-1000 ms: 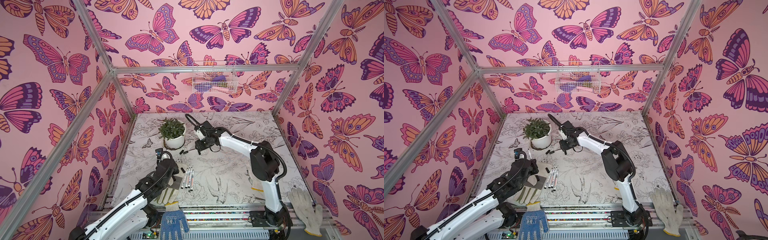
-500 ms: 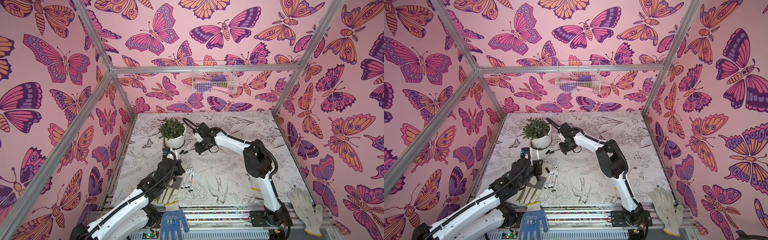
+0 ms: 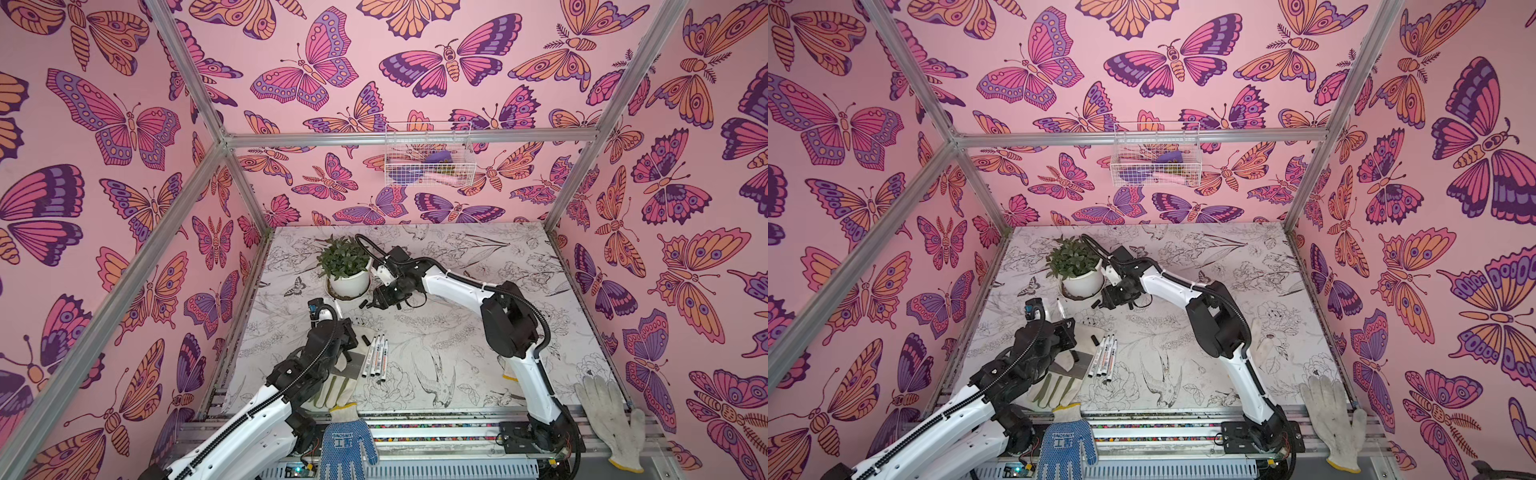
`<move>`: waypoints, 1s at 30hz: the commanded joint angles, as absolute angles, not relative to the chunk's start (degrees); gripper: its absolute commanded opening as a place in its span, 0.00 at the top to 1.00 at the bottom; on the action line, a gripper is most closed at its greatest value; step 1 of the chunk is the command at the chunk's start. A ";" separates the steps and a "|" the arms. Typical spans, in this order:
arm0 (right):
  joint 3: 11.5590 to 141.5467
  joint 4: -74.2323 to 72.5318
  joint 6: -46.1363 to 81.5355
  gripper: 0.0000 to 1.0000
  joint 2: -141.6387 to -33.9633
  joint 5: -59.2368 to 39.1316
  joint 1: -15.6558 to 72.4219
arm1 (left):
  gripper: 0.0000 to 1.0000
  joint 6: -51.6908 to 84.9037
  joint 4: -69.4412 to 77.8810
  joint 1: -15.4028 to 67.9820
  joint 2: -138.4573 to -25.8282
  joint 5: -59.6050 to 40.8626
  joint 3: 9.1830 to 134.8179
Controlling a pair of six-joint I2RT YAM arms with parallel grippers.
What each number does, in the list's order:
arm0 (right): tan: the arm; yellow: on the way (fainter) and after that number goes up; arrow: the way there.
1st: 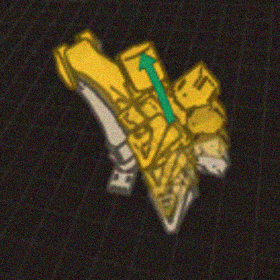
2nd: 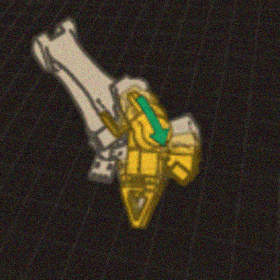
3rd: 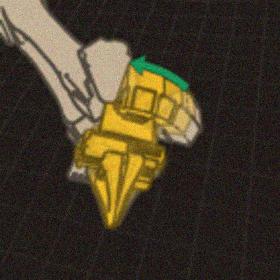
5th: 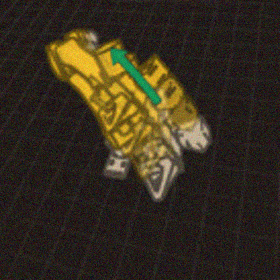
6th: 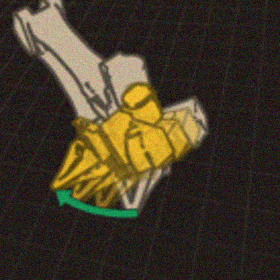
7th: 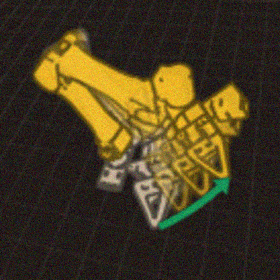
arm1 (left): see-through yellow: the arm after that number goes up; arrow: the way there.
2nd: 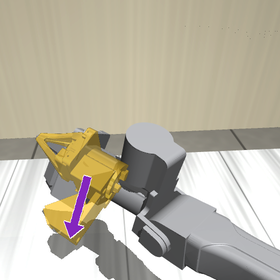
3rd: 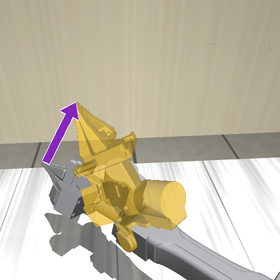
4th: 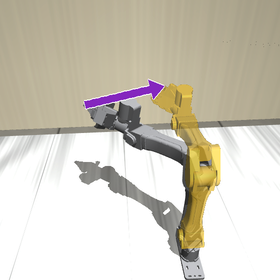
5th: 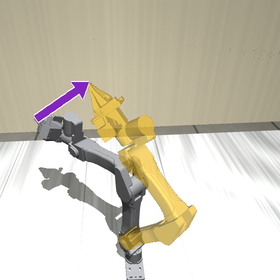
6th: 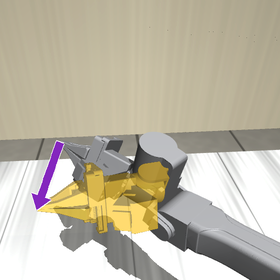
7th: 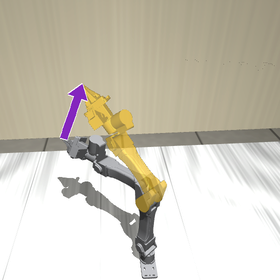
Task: Insert the pens into the pen caps
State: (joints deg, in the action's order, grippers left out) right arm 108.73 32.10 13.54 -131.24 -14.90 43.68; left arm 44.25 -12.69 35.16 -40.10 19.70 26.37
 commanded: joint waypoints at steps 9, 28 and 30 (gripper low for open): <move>115.24 33.41 11.67 0.27 -138.99 -10.32 46.53 | 1.00 45.92 -17.70 34.73 -33.49 24.86 26.06; 118.98 35.12 13.00 0.38 -143.46 2.03 49.86 | 1.00 44.50 -20.63 34.80 -31.65 23.83 26.67; 119.36 35.26 13.47 0.39 -143.70 2.45 49.95 | 1.00 44.38 -20.94 34.77 -31.39 24.09 26.77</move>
